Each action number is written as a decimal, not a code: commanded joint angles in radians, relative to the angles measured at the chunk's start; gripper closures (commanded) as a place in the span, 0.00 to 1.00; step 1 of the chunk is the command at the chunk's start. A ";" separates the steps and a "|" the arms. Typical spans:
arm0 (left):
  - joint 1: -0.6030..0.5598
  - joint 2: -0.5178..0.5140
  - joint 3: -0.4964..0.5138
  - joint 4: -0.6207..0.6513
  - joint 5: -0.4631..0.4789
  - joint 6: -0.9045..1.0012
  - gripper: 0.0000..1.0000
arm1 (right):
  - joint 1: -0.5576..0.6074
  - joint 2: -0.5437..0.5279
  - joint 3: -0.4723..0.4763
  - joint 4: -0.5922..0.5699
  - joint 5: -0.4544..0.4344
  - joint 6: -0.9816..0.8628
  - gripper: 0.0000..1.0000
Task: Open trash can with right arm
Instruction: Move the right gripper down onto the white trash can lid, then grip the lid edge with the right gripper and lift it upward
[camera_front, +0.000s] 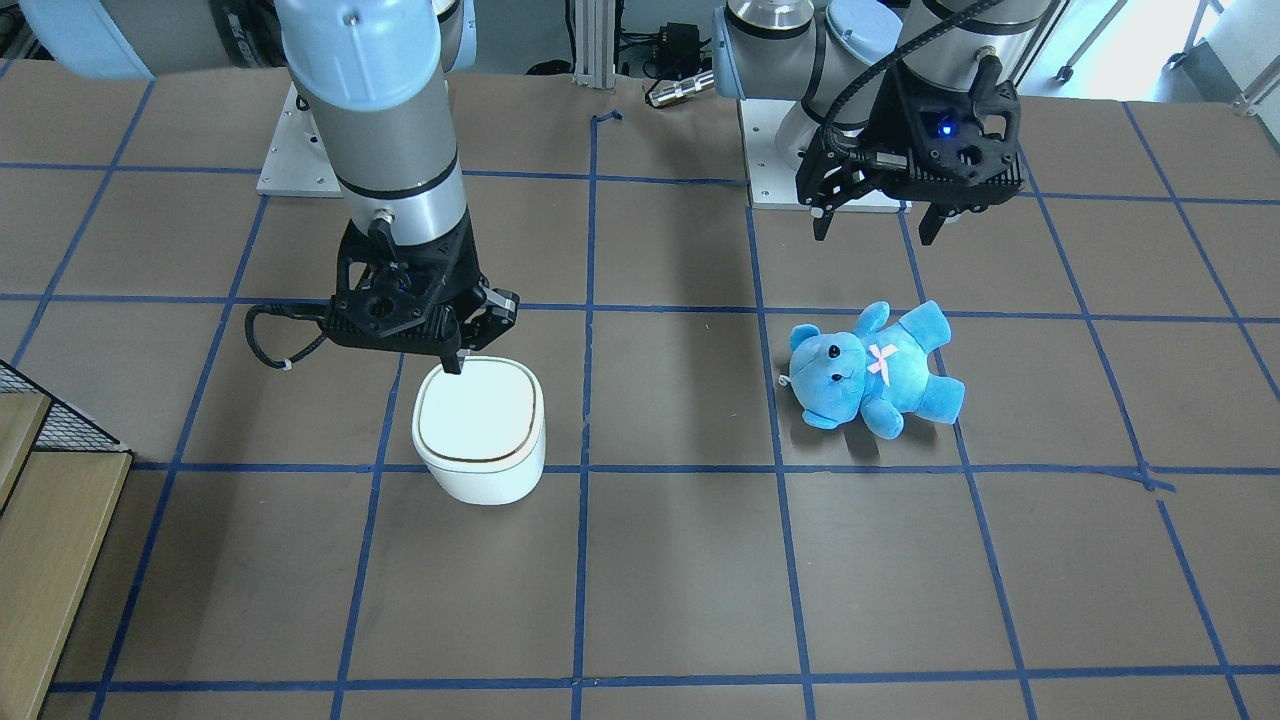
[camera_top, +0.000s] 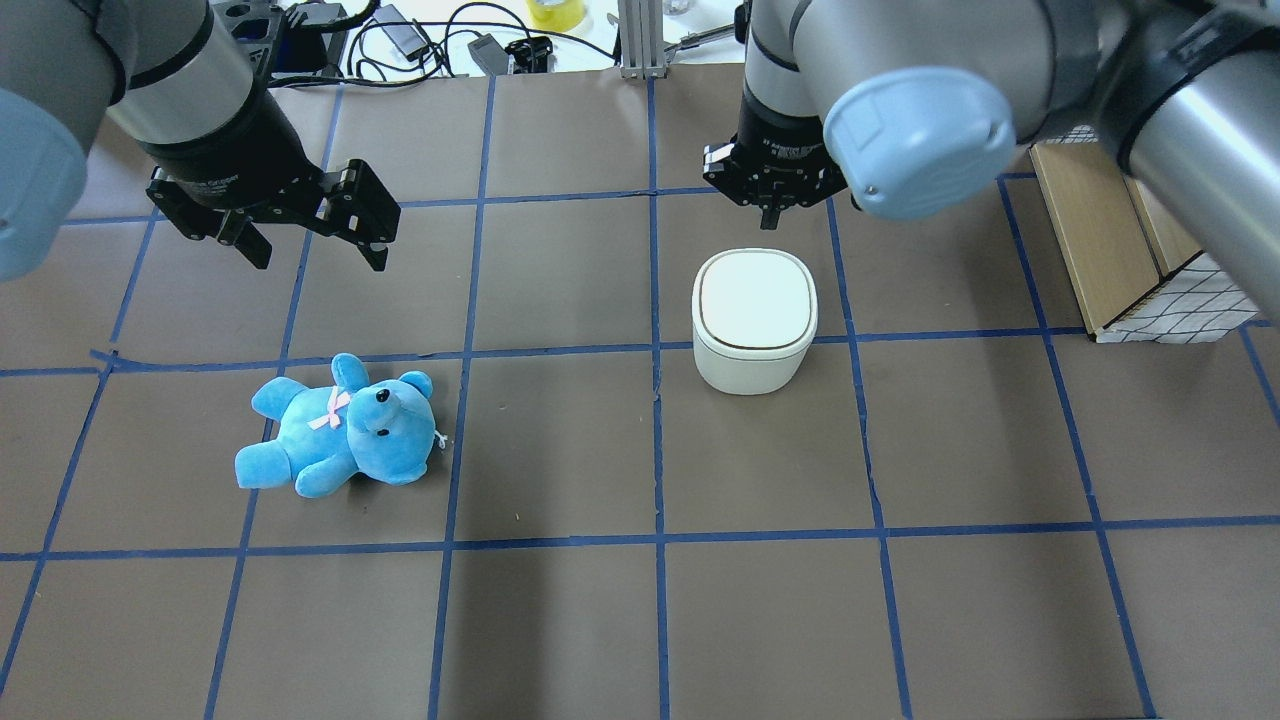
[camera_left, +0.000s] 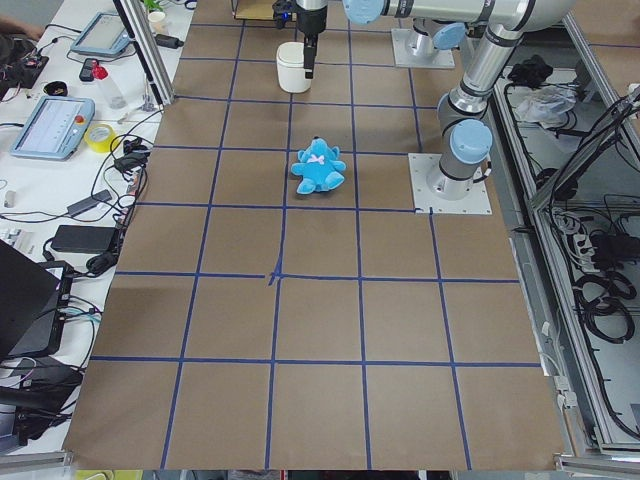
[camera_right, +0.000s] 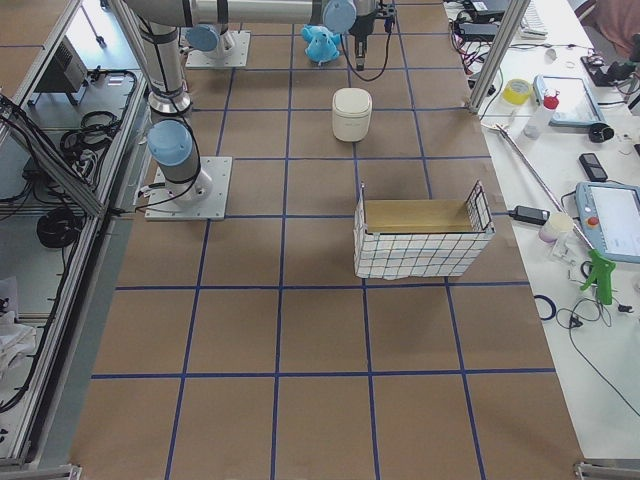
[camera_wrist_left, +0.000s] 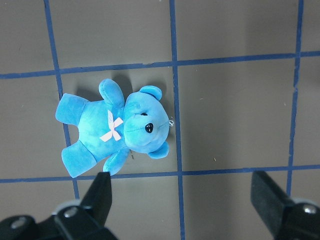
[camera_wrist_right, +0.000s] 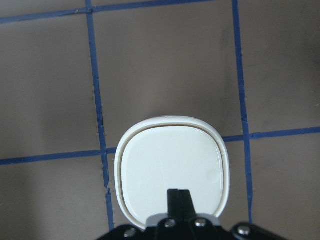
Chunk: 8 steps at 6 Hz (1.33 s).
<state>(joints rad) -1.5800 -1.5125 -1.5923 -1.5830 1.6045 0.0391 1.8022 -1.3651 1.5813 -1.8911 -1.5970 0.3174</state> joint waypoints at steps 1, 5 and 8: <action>0.000 0.000 0.000 0.000 0.000 0.001 0.00 | 0.002 0.030 0.146 -0.172 -0.014 -0.008 1.00; 0.000 0.000 0.000 0.000 0.000 -0.001 0.00 | 0.002 0.060 0.154 -0.166 -0.011 -0.006 1.00; 0.000 0.000 0.000 0.000 0.000 0.001 0.00 | 0.002 0.061 0.145 -0.166 0.003 0.002 0.99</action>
<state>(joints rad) -1.5806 -1.5125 -1.5923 -1.5831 1.6045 0.0390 1.8039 -1.3000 1.7360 -2.0570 -1.6013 0.3161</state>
